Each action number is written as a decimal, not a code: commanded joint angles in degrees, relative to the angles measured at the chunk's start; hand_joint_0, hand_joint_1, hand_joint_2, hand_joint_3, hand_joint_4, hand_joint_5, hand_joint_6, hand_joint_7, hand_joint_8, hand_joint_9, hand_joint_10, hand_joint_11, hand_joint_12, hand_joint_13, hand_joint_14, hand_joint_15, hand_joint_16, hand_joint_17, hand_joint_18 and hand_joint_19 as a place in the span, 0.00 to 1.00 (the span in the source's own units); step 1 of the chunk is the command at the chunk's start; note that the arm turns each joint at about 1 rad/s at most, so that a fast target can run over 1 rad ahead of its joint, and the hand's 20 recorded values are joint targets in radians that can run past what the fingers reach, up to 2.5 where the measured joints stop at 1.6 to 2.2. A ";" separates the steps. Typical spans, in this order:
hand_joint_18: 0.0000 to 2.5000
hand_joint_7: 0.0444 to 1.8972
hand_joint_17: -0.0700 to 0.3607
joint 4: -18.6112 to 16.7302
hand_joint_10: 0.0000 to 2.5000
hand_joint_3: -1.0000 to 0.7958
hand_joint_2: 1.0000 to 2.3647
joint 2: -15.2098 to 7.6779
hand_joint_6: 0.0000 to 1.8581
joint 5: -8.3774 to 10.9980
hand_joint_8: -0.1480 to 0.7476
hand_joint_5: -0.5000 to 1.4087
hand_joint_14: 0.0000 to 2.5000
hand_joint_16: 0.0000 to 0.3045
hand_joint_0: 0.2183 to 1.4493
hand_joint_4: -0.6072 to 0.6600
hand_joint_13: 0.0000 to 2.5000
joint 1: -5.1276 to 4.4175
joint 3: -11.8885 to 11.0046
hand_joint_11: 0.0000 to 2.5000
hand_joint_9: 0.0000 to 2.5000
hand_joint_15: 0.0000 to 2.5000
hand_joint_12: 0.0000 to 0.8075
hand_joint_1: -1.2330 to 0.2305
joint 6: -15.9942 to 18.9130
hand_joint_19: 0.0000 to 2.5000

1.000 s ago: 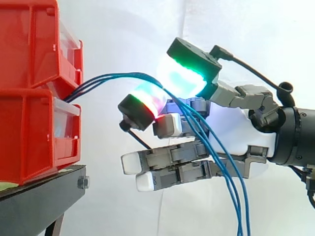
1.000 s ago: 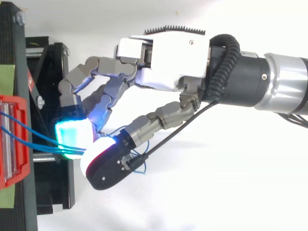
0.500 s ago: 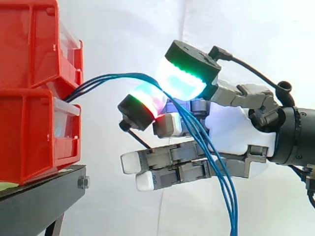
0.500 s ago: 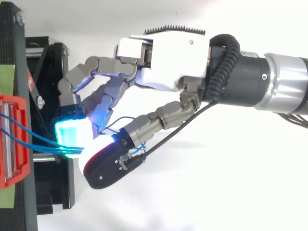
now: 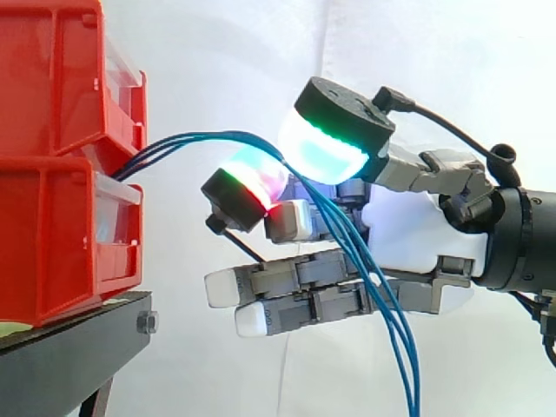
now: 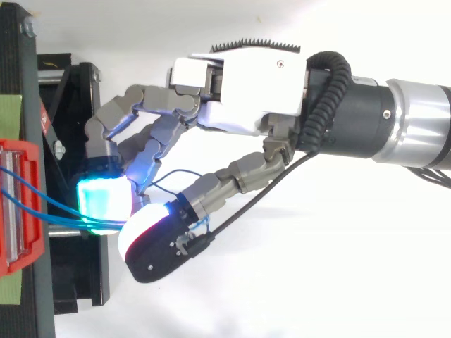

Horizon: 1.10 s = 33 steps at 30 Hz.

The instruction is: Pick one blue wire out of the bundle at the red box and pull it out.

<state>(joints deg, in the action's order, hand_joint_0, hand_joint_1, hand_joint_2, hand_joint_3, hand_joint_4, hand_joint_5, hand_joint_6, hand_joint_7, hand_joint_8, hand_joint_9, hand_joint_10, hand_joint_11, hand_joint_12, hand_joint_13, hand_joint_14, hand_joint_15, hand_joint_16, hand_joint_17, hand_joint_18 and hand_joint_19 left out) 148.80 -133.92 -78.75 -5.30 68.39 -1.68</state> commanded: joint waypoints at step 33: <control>0.18 0.54 0.47 0.17 0.01 0.28 0.00 -0.02 0.47 0.18 0.46 0.18 0.01 0.20 0.22 0.59 0.24 -0.24 -0.01 0.33 0.43 0.18 0.51 0.38 0.01 0.18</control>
<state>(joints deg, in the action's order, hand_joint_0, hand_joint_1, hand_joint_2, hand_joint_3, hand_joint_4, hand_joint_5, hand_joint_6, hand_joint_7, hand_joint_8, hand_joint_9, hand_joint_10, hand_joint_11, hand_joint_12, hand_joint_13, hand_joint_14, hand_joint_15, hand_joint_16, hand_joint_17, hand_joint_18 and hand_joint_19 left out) 148.90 -133.94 -78.58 -5.52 68.40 -1.67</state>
